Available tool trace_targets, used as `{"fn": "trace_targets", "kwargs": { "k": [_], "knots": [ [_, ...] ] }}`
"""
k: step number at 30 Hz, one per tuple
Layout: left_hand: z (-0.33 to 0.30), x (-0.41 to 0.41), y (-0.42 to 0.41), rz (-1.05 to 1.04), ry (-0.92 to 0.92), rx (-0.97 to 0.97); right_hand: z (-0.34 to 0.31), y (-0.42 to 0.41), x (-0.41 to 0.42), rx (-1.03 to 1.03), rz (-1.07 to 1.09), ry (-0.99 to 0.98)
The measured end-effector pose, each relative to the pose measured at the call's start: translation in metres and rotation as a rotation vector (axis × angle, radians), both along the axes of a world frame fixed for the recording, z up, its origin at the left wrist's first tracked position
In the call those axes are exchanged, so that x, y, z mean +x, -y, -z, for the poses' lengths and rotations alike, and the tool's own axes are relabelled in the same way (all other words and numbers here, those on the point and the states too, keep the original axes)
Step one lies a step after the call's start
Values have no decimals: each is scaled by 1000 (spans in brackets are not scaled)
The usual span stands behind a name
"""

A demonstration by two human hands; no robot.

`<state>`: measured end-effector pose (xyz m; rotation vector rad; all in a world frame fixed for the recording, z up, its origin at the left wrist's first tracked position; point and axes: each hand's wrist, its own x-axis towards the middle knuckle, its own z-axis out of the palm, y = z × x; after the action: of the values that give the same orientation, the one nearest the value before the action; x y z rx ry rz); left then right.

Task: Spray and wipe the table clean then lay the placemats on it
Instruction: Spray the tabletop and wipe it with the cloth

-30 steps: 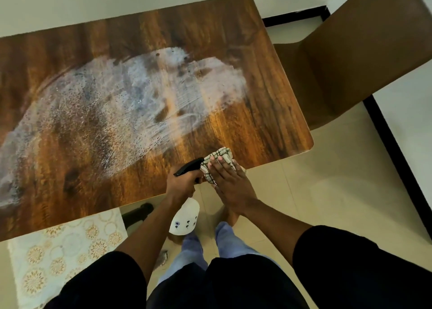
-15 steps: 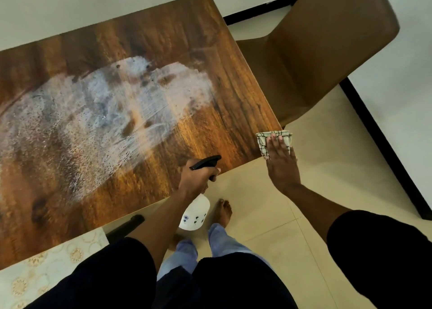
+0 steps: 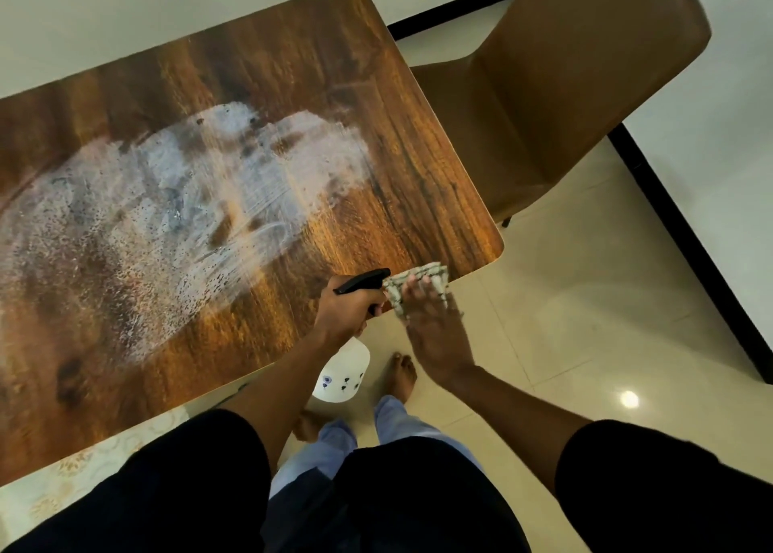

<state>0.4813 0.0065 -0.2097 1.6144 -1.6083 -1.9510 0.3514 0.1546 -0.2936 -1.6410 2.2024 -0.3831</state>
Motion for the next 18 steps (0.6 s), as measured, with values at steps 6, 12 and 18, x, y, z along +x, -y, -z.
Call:
{"fn": "trace_targets", "kwargs": {
  "k": [6, 12, 18],
  "knots": [
    [-4, 7, 6, -5, 56, -26, -4, 1, -9, 59, -150, -3],
    [-8, 15, 12, -29, 65, -15, -16, 12, -97, 184, 202, 17],
    [-27, 38, 23, -111, 27, -37, -36, 73, -86, 307, 321, -7]
  ]
}}
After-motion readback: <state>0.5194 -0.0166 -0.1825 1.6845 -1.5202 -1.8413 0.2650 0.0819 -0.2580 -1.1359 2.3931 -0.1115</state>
